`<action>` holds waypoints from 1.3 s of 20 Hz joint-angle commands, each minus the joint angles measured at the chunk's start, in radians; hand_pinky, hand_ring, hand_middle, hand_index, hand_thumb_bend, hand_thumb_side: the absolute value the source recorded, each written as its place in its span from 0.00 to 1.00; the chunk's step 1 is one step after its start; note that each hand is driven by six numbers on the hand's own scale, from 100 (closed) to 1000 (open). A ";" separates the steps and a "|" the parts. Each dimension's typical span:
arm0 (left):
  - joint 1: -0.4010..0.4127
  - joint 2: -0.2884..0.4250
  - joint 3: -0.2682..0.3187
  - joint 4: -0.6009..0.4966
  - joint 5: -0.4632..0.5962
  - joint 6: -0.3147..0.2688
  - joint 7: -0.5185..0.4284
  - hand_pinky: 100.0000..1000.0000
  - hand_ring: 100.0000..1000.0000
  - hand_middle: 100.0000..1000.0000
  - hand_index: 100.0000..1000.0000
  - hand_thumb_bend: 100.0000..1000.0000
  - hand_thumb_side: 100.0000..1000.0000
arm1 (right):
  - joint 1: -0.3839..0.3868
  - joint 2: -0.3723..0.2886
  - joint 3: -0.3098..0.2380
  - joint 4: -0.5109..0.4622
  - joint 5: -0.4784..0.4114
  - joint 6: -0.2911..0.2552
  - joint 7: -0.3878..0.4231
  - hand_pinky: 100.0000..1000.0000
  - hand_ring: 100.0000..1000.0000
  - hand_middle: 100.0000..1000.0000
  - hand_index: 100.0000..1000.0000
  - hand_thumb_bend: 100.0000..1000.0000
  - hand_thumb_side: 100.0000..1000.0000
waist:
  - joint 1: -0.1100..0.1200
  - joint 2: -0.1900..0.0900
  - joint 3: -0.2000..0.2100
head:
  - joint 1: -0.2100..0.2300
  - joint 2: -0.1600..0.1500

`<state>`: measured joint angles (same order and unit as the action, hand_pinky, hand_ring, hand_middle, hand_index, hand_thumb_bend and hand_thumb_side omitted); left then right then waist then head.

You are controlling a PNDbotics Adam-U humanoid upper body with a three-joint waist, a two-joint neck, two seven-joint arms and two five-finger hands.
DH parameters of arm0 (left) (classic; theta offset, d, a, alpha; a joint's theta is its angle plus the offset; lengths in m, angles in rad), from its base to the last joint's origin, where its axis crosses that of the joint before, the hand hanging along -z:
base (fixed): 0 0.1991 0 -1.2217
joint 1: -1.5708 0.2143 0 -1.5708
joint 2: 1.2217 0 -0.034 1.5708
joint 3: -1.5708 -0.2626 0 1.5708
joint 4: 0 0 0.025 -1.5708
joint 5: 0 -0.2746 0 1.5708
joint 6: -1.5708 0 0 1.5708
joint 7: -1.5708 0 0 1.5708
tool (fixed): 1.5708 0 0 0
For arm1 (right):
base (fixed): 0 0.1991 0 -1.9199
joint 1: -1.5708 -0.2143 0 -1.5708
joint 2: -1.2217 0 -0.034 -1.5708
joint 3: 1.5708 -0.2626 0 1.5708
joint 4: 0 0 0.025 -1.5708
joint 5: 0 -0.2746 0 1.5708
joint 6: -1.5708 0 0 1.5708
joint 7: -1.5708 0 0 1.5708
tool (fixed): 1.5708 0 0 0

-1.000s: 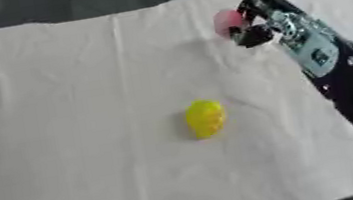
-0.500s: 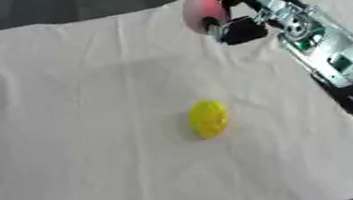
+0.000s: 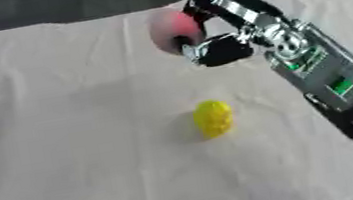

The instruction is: Pick up the objects with one hand, pass them to the other hand, and then place them into the box on the other side of the table.

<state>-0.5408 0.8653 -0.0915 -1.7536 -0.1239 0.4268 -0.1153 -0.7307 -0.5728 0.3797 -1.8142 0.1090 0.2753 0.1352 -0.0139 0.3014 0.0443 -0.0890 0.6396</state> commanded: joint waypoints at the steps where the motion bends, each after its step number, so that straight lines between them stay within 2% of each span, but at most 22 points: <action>1: -0.030 0.044 -0.012 -0.054 0.003 -0.007 -0.048 0.67 0.68 0.72 0.80 0.15 0.57 | -0.015 0.019 0.015 -0.039 -0.001 -0.005 0.004 0.81 0.57 0.21 0.46 0.00 0.00 | 0.005 -0.030 0.001 | 0.006 0.001; 11: -0.105 0.035 -0.096 -0.120 -0.014 -0.015 -0.185 0.67 0.68 0.72 0.79 0.17 0.57 | -0.046 0.121 0.085 -0.045 0.025 -0.025 0.035 0.80 0.57 0.21 0.46 0.00 0.00 | 0.010 -0.034 0.001 | 0.043 0.015; 21: -0.171 0.024 -0.179 -0.156 -0.033 -0.029 -0.305 0.68 0.69 0.72 0.79 0.18 0.57 | -0.073 0.180 0.149 -0.018 0.064 -0.051 0.061 0.81 0.57 0.21 0.46 0.00 0.00 | 0.011 -0.037 0.009 | 0.044 0.024; 26: -0.192 0.018 -0.214 -0.177 -0.057 -0.039 -0.358 0.68 0.70 0.72 0.80 0.16 0.54 | -0.085 0.204 0.175 -0.006 0.070 -0.062 0.064 0.81 0.57 0.21 0.46 0.00 0.00 | 0.012 -0.037 0.011 | 0.048 0.029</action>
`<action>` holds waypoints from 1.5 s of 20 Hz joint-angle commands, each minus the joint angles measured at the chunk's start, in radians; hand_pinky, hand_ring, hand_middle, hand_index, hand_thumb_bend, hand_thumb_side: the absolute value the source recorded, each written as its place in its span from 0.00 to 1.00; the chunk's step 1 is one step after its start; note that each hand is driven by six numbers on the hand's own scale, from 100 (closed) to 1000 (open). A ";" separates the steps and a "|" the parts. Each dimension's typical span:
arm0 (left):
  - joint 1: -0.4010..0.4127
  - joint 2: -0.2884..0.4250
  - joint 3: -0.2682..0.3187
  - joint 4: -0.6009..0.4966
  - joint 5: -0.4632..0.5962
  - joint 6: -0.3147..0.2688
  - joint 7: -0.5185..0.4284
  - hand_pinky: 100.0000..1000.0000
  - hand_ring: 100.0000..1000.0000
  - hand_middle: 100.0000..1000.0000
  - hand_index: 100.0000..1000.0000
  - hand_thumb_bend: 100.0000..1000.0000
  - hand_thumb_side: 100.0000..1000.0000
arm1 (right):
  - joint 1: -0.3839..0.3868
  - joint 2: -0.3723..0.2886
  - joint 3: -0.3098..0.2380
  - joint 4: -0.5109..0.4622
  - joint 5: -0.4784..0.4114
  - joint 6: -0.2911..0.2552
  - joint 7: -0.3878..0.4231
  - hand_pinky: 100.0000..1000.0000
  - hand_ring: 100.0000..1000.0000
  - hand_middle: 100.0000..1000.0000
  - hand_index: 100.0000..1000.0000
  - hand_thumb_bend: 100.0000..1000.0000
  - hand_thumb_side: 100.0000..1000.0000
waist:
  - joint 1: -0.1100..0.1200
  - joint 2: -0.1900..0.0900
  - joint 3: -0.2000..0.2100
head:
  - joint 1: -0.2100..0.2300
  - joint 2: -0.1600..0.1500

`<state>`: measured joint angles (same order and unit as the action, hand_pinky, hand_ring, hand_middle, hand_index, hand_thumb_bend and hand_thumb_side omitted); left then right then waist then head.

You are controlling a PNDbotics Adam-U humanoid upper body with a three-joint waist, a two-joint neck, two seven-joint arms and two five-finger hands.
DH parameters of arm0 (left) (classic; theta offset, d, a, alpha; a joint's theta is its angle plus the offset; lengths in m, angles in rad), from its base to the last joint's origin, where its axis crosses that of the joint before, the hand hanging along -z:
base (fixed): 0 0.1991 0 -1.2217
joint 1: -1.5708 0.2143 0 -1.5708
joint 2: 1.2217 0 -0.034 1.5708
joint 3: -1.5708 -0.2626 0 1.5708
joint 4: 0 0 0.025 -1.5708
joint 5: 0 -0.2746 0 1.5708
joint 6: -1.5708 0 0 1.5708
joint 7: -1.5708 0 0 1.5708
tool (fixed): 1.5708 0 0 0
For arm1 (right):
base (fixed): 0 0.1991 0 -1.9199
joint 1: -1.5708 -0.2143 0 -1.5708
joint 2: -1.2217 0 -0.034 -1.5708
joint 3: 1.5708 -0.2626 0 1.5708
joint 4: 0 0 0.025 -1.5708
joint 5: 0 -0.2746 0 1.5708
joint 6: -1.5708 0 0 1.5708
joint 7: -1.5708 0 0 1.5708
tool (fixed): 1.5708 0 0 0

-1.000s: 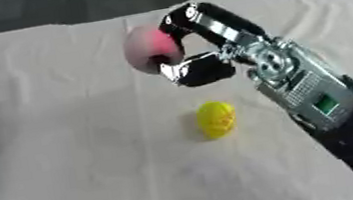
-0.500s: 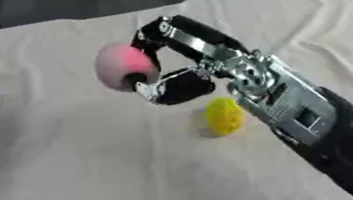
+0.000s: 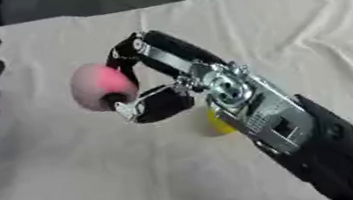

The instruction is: Pick up the objects with one hand, pass them to the other hand, and then place them into the box on the other side of the table.

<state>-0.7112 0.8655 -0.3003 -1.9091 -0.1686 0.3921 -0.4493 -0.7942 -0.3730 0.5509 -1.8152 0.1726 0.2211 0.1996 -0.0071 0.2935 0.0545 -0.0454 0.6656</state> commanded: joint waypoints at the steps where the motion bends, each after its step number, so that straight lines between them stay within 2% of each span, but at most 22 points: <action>1: -0.026 0.017 -0.013 -0.024 -0.018 -0.006 -0.035 0.69 0.70 0.73 0.80 0.15 0.51 | -0.022 0.007 0.007 -0.004 0.009 -0.011 -0.002 0.81 0.57 0.21 0.46 0.00 0.00 | 0.005 -0.029 0.001 | 0.005 0.004; 4: -0.038 0.013 -0.034 -0.024 -0.039 -0.016 -0.075 0.69 0.71 0.74 0.80 0.13 0.43 | -0.023 0.014 0.017 -0.001 0.012 -0.014 -0.010 0.81 0.57 0.21 0.46 0.00 0.00 | 0.005 -0.030 0.000 | 0.005 0.007; 9: -0.057 0.002 -0.068 -0.021 -0.085 -0.036 -0.137 0.70 0.72 0.75 0.82 0.15 0.38 | -0.030 0.028 0.035 -0.003 0.009 -0.012 -0.023 0.80 0.56 0.21 0.46 0.00 0.00 | 0.005 -0.031 -0.002 | 0.002 0.011; 14: -0.068 -0.011 -0.082 -0.010 -0.147 -0.026 -0.146 0.71 0.72 0.76 0.82 0.06 0.23 | -0.032 0.034 0.045 -0.017 0.018 -0.008 -0.035 0.79 0.57 0.20 0.45 0.00 0.00 | 0.006 -0.031 -0.004 | -0.001 0.013; 17: -0.069 -0.017 -0.092 -0.002 -0.169 -0.029 -0.164 0.71 0.73 0.76 0.82 0.07 0.20 | -0.033 0.037 0.047 -0.024 0.025 0.011 -0.050 0.78 0.57 0.19 0.44 0.00 0.00 | 0.006 -0.031 -0.006 | -0.003 0.013; 18: -0.069 -0.019 -0.093 0.000 -0.173 -0.032 -0.171 0.71 0.73 0.76 0.83 0.08 0.21 | -0.033 0.038 0.049 -0.025 0.027 0.018 -0.054 0.78 0.57 0.18 0.44 0.00 0.00 | 0.006 -0.031 -0.007 | -0.004 0.013; 19: -0.070 -0.022 -0.094 0.001 -0.177 -0.036 -0.176 0.71 0.73 0.77 0.83 0.13 0.28 | -0.034 0.039 0.050 -0.027 0.030 0.023 -0.056 0.78 0.57 0.18 0.44 0.00 0.00 | 0.006 -0.031 -0.007 | -0.005 0.013; 23: -0.075 -0.033 -0.109 -0.002 -0.171 -0.061 -0.204 0.72 0.74 0.78 0.85 0.25 0.43 | -0.036 0.048 0.057 -0.030 0.053 0.041 -0.060 0.78 0.57 0.18 0.44 0.00 0.00 | 0.006 -0.031 -0.008 | -0.009 0.011; 28: -0.071 -0.033 -0.109 -0.021 -0.142 -0.080 -0.238 0.72 0.75 0.79 0.86 0.35 0.56 | -0.035 0.047 0.066 -0.029 0.074 0.045 -0.048 0.78 0.57 0.18 0.44 0.00 0.00 | 0.005 -0.031 -0.009 | -0.011 0.012; 30: -0.070 -0.033 -0.104 -0.027 -0.135 -0.082 -0.243 0.72 0.75 0.79 0.86 0.37 0.58 | -0.034 0.047 0.070 -0.028 0.079 0.043 -0.038 0.78 0.56 0.18 0.44 0.00 0.00 | 0.005 -0.030 -0.008 | -0.012 0.012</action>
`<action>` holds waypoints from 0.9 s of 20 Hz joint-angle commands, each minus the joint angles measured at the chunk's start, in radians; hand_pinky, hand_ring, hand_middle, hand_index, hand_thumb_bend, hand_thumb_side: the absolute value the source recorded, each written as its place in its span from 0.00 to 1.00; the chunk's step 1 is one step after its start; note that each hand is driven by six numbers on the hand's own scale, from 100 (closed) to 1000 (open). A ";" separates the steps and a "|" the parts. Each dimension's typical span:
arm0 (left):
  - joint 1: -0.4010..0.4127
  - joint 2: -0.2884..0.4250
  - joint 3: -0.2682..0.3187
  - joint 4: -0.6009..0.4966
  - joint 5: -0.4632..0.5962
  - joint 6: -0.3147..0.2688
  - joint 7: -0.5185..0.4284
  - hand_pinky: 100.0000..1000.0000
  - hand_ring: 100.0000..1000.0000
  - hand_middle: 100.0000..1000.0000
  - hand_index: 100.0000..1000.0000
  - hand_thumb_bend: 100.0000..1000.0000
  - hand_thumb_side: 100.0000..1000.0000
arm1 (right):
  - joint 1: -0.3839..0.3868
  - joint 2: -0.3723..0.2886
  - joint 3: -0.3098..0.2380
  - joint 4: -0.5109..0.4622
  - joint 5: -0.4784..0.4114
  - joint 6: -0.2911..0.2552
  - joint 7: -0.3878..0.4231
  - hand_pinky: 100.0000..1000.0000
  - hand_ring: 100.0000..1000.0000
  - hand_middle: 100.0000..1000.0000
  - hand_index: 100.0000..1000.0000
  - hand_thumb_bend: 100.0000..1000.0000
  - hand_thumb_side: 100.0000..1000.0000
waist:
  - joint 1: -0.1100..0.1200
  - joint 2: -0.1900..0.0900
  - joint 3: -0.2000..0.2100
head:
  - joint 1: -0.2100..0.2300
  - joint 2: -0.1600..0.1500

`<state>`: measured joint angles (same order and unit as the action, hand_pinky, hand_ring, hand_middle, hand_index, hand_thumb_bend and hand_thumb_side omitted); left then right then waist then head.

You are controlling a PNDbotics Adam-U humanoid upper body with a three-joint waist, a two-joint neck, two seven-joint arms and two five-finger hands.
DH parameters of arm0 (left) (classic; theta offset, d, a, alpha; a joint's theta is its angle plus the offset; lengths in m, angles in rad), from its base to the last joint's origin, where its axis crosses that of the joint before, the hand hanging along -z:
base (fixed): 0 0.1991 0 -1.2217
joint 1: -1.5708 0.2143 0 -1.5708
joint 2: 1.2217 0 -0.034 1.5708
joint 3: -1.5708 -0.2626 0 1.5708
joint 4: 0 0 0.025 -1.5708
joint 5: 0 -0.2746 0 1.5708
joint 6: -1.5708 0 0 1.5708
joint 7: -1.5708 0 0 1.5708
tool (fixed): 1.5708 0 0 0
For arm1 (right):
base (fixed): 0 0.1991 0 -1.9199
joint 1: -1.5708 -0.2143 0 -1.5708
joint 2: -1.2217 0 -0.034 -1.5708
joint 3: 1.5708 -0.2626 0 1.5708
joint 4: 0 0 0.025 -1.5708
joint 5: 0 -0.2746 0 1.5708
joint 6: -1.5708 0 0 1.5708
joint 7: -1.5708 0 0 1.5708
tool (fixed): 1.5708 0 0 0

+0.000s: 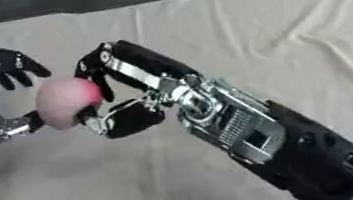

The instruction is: Pick up the objects with one hand, pass them to the other hand, and then place them into the box on the other side of the table.

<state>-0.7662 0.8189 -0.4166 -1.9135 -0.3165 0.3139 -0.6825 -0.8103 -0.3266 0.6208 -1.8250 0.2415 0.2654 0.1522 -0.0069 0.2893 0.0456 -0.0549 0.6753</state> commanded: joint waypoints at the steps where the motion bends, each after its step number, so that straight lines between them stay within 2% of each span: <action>1: -0.014 0.014 0.015 -0.024 0.015 -0.005 -0.011 0.72 0.75 0.79 0.86 0.38 0.59 | -0.018 0.001 0.000 -0.017 0.012 -0.002 0.013 0.78 0.56 0.18 0.44 0.00 0.00 | 0.004 -0.026 0.001 | -0.003 0.001; 9: 0.008 0.028 0.035 -0.049 0.028 -0.022 -0.042 0.73 0.76 0.79 0.86 0.39 0.58 | -0.015 -0.001 -0.001 -0.019 0.007 0.001 -0.006 0.78 0.55 0.18 0.43 0.00 0.00 | 0.003 -0.023 0.001 | -0.012 0.003; 18: 0.055 0.069 0.096 -0.074 0.040 -0.047 -0.082 0.74 0.76 0.79 0.86 0.42 0.60 | -0.011 -0.014 0.001 -0.040 -0.022 0.004 -0.049 0.77 0.54 0.18 0.42 0.00 0.00 | 0.001 -0.023 0.004 | -0.021 0.004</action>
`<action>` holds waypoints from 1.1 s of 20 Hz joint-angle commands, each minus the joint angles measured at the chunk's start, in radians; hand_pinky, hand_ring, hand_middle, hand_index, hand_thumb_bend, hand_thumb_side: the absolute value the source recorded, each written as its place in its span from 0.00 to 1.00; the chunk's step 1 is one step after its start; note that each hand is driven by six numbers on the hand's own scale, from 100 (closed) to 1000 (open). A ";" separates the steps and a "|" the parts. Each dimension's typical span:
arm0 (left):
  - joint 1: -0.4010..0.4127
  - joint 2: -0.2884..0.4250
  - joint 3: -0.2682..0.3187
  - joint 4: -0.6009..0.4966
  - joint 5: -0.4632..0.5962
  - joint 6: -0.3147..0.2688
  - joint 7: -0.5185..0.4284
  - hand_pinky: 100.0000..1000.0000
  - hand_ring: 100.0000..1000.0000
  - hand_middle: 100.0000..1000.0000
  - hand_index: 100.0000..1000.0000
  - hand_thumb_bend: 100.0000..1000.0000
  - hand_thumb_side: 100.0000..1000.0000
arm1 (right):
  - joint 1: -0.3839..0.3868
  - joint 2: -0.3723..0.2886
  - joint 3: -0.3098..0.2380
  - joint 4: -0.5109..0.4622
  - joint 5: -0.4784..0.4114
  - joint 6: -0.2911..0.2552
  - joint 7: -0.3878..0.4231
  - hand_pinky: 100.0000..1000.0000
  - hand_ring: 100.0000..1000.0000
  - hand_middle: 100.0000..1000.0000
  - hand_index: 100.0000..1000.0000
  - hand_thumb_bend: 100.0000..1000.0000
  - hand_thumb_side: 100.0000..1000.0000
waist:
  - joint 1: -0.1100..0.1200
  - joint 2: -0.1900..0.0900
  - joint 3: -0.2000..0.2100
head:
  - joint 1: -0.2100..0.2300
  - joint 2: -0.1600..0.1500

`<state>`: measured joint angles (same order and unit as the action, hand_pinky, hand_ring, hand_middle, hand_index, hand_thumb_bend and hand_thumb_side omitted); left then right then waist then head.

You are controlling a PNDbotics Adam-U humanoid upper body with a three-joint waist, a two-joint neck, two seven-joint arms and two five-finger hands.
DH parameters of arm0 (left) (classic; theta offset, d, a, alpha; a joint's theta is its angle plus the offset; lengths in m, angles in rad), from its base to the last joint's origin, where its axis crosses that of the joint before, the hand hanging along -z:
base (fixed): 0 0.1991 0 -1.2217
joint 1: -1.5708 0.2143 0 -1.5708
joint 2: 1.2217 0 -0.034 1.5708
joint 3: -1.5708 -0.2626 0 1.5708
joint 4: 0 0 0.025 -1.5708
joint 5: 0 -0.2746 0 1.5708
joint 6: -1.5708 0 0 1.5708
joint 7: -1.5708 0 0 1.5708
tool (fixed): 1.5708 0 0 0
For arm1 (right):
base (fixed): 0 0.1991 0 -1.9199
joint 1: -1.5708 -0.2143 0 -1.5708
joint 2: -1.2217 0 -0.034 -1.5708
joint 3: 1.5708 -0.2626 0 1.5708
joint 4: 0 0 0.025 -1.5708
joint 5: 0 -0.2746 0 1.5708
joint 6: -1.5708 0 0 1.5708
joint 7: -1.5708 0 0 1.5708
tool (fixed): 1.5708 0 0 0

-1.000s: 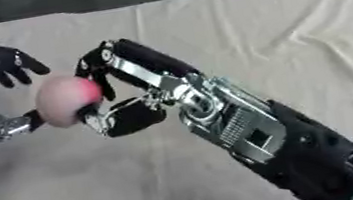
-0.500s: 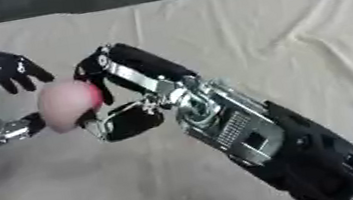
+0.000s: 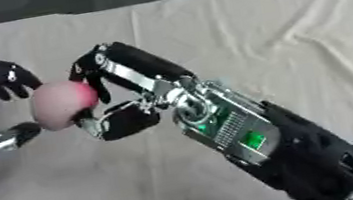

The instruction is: Pick up the objects with one hand, pass them to the other hand, and then place them into the box on the other side of the table.

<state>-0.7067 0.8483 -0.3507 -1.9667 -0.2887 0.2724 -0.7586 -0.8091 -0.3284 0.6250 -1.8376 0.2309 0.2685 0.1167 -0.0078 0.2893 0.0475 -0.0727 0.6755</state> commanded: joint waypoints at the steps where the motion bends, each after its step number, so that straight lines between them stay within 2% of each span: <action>1: -0.001 0.042 0.035 -0.023 0.018 -0.007 -0.008 0.74 0.76 0.79 0.86 0.43 0.60 | -0.012 -0.013 -0.003 -0.030 -0.014 0.002 -0.017 0.77 0.54 0.18 0.42 0.00 0.00 | 0.002 -0.023 0.002 | -0.004 0.003; 8: -0.005 0.037 0.043 -0.030 0.037 0.002 0.006 0.73 0.76 0.79 0.86 0.43 0.60 | -0.012 -0.014 0.001 -0.034 -0.019 0.009 -0.016 0.77 0.55 0.19 0.42 0.00 0.00 | -0.001 -0.023 0.006 | -0.009 -0.003; 22: -0.049 -0.011 -0.001 -0.033 -0.005 0.088 0.088 0.72 0.75 0.79 0.87 0.45 0.62 | -0.004 -0.024 -0.001 -0.062 -0.029 0.018 -0.012 0.77 0.54 0.19 0.41 0.00 0.00 | -0.003 -0.021 0.005 | -0.015 -0.017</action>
<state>-0.7390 0.8261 -0.3558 -1.9835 -0.2921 0.3532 -0.6756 -0.8002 -0.3400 0.6302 -1.8774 0.2064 0.2830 0.1055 -0.0142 0.2894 0.0512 -0.0840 0.6730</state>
